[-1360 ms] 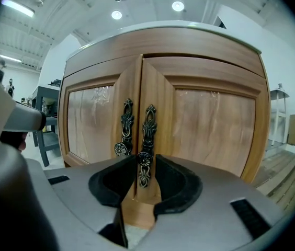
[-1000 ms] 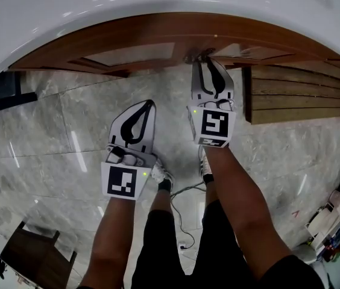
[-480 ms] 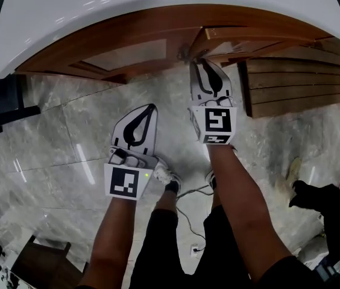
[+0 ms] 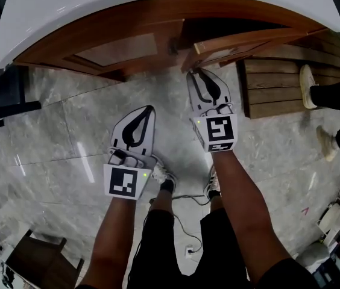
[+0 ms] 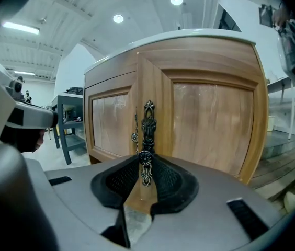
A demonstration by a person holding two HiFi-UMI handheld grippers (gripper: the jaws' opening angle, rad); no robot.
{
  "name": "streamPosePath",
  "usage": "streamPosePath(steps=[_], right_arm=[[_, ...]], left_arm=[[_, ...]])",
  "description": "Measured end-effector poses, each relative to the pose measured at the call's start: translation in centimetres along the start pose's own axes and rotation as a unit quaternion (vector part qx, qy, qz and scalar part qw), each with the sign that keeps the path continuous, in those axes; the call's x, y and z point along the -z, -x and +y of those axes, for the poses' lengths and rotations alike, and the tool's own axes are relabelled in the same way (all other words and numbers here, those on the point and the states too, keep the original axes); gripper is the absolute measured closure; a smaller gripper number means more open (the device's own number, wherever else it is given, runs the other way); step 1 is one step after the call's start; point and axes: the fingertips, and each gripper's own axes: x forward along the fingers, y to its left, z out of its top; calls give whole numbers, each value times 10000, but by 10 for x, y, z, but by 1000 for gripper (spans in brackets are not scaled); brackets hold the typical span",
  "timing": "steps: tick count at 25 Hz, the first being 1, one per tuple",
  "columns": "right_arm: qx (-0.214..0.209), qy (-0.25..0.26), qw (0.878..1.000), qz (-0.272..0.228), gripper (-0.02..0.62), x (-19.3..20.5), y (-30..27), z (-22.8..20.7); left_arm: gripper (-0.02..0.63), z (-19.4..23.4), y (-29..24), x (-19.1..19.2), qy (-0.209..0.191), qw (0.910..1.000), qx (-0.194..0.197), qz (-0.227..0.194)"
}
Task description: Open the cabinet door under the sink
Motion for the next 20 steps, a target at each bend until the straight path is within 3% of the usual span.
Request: streamPosePath(steps=[20], right_arm=[[-1441,229,9891,-205,505,18,94,-8]], left_arm=[[583,-87,-6,2,42,9990,-453,44]])
